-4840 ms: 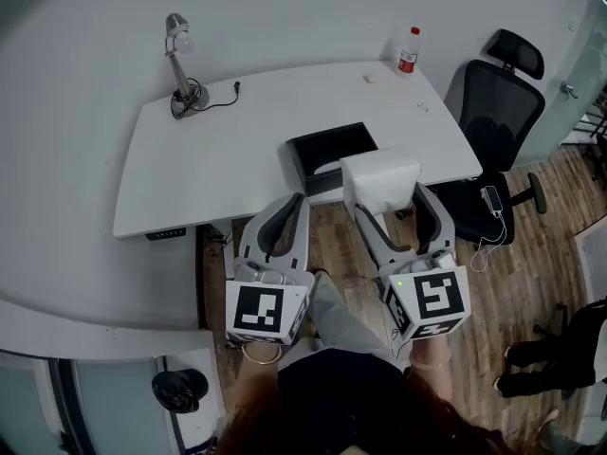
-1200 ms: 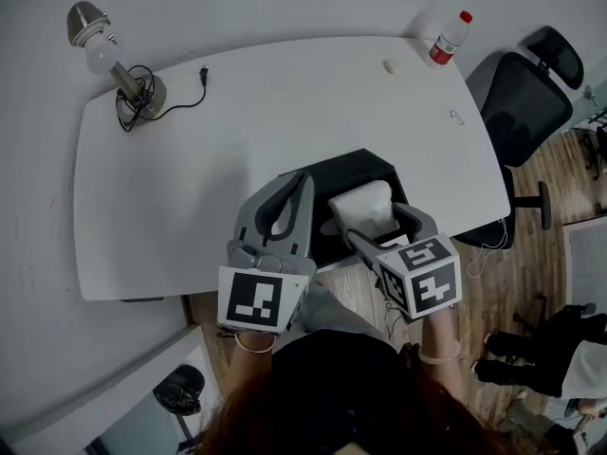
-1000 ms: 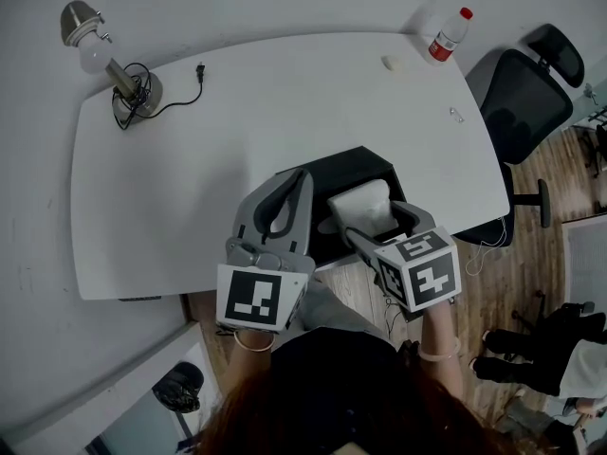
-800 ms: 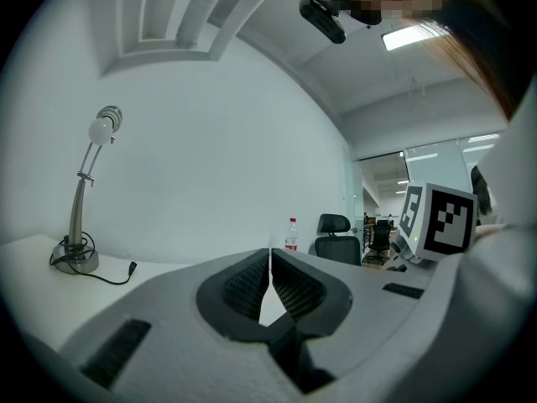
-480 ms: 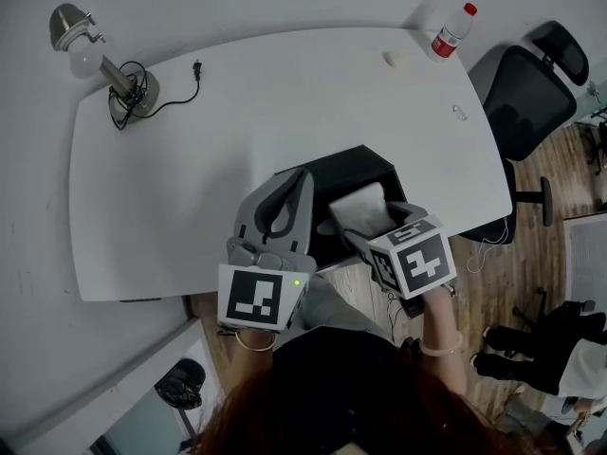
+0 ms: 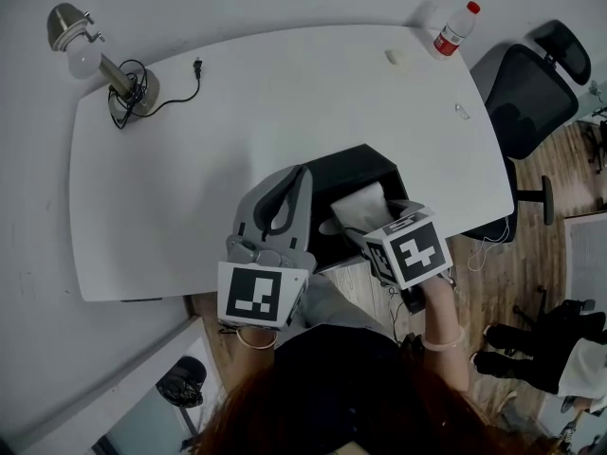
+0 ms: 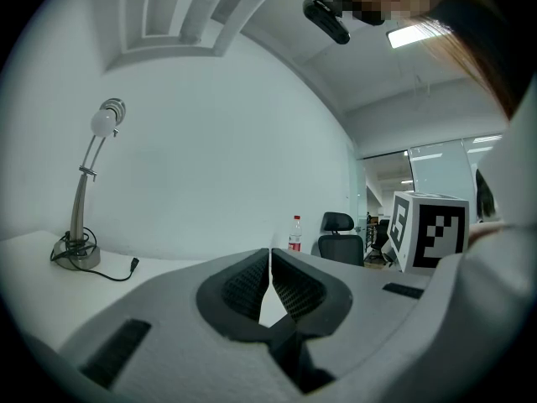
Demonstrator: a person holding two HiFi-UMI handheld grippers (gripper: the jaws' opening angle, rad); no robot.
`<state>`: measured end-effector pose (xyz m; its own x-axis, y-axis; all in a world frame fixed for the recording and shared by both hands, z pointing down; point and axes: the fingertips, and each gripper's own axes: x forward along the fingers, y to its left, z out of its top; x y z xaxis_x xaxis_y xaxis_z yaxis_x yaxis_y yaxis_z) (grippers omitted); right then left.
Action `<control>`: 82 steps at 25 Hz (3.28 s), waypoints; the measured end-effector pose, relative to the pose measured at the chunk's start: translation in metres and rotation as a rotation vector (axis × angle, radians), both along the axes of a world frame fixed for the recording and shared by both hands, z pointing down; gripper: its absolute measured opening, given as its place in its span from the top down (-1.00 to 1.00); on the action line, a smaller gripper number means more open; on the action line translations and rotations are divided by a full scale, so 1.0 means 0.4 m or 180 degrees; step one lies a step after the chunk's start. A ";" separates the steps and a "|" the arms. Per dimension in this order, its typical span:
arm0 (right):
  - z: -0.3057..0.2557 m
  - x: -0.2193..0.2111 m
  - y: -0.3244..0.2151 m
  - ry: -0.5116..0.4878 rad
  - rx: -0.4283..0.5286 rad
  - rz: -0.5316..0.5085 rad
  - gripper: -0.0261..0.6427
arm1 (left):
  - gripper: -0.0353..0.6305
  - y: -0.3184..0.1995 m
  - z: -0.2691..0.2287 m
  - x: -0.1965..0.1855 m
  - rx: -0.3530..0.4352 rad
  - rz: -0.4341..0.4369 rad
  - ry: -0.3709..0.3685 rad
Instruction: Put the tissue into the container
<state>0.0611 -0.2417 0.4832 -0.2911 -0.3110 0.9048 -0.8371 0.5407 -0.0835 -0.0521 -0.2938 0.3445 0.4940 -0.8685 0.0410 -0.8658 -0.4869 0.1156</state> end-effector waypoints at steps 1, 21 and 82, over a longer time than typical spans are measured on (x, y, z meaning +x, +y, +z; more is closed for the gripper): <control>0.002 0.000 0.001 0.0028 -0.0011 -0.0010 -0.21 | 0.80 -0.001 0.002 -0.001 0.0006 0.0003 -0.0011; 0.005 -0.008 0.004 0.0207 -0.0045 -0.0140 -0.21 | 0.80 0.015 -0.003 -0.015 0.0015 -0.0054 0.0007; -0.347 0.016 0.220 -0.0243 0.2296 0.0434 0.77 | 0.80 0.411 -0.125 -0.027 0.0513 -0.0122 -0.0253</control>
<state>0.0675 -0.1539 0.3444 -0.2614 -0.8588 0.4406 -0.9068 0.3749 0.1928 -0.0631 -0.1296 0.2945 0.4611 -0.8851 -0.0626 -0.8873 -0.4601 -0.0308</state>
